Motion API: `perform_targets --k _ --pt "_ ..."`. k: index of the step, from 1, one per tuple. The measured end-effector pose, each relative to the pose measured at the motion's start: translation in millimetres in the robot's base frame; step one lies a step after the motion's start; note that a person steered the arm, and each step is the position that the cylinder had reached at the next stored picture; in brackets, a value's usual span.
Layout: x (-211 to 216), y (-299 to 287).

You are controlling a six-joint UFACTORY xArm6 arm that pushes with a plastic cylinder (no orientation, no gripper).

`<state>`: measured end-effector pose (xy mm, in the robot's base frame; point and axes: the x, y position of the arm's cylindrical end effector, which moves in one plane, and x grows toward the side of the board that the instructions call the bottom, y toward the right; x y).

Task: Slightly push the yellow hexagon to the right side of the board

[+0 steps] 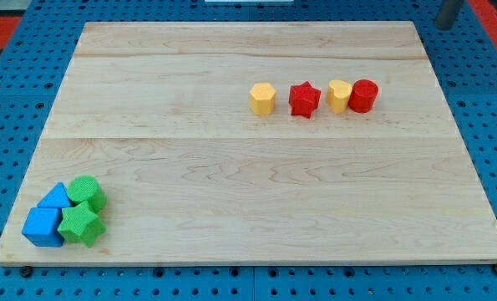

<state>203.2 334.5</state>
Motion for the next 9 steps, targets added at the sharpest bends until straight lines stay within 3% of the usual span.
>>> perform_targets --k 2,4,6,7,8,9 --pt "-11 -58" --pt "-11 -246" --pt "46 -380" --pt "116 -382" --pt "160 -382" --pt "160 -379"
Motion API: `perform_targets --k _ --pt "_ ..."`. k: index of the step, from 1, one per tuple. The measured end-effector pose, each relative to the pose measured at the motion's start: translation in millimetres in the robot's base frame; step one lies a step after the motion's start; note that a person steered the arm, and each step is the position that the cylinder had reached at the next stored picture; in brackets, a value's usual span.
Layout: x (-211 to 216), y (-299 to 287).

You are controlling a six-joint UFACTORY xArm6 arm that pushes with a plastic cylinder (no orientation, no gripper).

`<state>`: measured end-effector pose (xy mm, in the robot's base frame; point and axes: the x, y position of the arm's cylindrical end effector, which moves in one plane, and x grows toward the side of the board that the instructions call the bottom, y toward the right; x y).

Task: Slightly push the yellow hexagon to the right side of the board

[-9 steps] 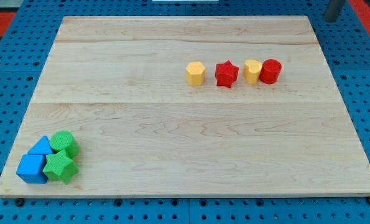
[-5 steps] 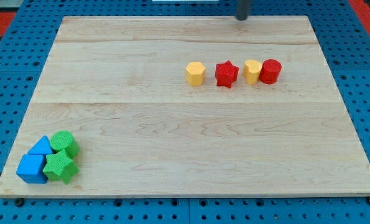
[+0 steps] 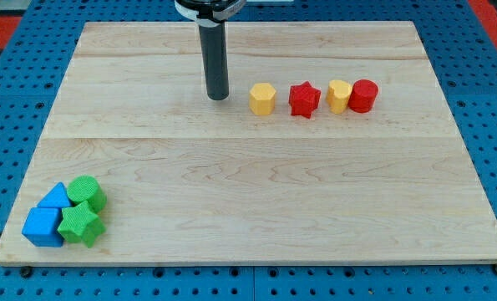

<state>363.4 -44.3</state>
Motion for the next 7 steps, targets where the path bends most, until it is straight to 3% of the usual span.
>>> perform_targets --k 1,7 --pt "13 38" --pt "24 131"
